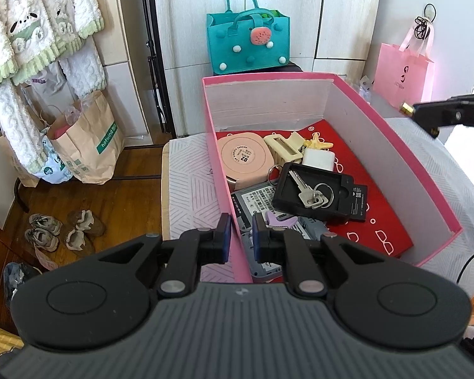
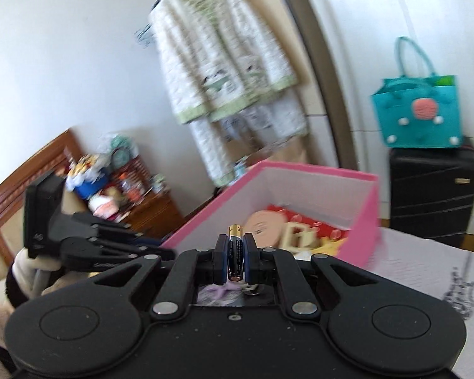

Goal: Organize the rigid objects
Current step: 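Carry the AA battery into the pink box and release it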

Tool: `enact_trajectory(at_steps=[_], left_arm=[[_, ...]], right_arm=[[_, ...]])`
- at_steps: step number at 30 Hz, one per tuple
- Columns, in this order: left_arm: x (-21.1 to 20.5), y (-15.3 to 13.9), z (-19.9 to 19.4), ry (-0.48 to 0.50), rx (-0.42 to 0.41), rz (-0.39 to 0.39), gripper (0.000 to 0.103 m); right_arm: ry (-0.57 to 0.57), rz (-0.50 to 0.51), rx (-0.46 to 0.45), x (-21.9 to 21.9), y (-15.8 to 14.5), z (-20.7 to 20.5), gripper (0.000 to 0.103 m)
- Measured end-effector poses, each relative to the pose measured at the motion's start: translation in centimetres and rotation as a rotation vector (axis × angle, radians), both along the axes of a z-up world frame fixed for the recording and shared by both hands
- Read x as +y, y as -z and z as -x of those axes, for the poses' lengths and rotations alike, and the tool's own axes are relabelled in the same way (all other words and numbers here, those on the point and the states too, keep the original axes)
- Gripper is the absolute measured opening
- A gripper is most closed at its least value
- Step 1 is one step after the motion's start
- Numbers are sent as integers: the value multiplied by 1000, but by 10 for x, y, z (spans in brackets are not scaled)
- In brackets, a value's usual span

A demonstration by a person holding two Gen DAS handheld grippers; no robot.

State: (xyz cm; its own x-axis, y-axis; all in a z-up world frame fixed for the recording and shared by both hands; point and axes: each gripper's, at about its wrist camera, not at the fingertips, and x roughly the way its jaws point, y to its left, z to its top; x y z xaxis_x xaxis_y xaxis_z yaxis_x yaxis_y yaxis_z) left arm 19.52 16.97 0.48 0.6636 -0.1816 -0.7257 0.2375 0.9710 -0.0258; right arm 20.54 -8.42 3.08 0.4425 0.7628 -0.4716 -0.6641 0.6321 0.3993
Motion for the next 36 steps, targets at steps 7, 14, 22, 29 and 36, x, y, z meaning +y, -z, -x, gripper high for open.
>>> enact_trajectory(at_steps=[7,14,22,29,36], left_arm=[[0,0,0,1,2,0,11],[1,0,-1,2,3,8,11],[2,0,-3,-3,3,15,11],[1,1,-3,-3,4,11,11],[3,0,-4,-29,20,34,11]], right_arm=[[-61,141,-4,46,14,-8,12],[-64,235,24,60,33,-22,12],[-7,315,0,72,42,-33,15],[33,187,57,50,36,-32,16],[107,127,51,22,25,-6,17]])
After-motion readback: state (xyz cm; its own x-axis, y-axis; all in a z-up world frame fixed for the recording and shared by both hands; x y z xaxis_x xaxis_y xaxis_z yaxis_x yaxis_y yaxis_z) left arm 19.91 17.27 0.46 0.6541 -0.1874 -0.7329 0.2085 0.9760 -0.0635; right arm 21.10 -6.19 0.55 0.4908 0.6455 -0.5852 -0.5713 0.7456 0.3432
